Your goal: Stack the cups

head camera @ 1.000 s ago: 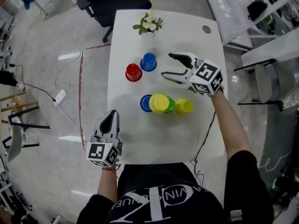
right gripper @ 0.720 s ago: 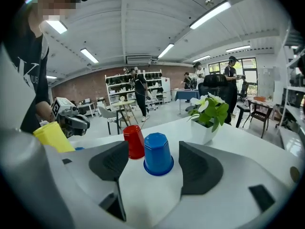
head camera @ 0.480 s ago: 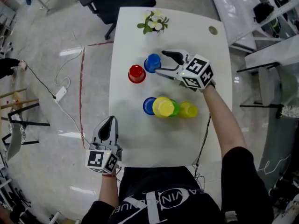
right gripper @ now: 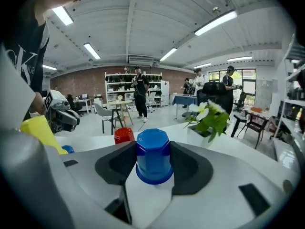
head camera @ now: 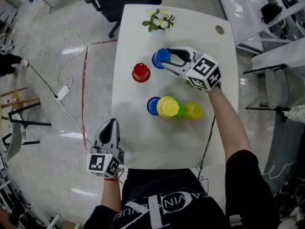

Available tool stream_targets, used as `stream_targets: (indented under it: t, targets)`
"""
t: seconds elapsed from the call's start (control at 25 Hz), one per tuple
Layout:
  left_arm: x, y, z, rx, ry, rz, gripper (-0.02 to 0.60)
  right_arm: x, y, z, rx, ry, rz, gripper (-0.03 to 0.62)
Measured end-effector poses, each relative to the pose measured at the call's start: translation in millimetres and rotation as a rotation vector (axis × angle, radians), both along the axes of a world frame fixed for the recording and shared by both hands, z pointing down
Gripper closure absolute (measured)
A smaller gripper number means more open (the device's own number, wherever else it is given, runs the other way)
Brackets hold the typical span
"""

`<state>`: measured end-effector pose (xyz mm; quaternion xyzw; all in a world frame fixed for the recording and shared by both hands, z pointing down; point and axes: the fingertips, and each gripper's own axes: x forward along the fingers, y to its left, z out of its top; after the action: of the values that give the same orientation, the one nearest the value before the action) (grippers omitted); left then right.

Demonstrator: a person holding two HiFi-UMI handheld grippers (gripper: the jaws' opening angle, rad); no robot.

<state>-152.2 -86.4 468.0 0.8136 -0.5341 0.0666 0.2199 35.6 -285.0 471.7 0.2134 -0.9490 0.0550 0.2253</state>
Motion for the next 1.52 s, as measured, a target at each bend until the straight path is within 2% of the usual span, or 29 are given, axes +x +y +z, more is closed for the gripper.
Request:
stream_targets:
  t: [0.16, 0.32, 0.52, 0.68, 0.88, 0.96, 1.12, 1.52]
  targets:
    - [6.7, -3.6, -5.3, 0.015, 0.012, 0.015, 0.577, 47.2, 16.3, -49.3, 0.039, -0.035, 0.14, 0.368]
    - [15.8, -8.5, -9.6, 0.027, 0.018, 0.041, 0.577, 92.3, 61.7, -81.0, 0.014, -0.053, 0.267, 0.368]
    - [24.3, -15.3, -13.2, 0.037, 0.014, 0.072, 0.577, 111.2, 128.0, -89.4, -0.016, -0.085, 0.36, 0.367]
    - [33.3, -18.5, -14.7, 0.041, 0.009, 0.101, 0.577, 102.7, 166.5, -76.4, -0.042, -0.056, 0.376, 0.367]
    - [42.7, -21.0, -15.8, 0.037, 0.006, 0.132, 0.577, 88.7, 188.3, -65.9, -0.055, -0.039, 0.384, 0.367]
    - [44.9, -21.4, -16.4, 0.037, 0.004, 0.14, 0.577, 87.0, 191.4, -63.6, -0.041, -0.011, 0.384, 0.367]
    - [46.3, -22.1, -15.6, 0.035, 0.001, 0.147, 0.577, 85.1, 196.6, -59.6, -0.042, -0.036, 0.377, 0.365]
    - [42.1, -20.7, -12.5, 0.022, -0.005, 0.144, 0.577, 73.1, 199.9, -49.0, -0.052, -0.019, 0.354, 0.364]
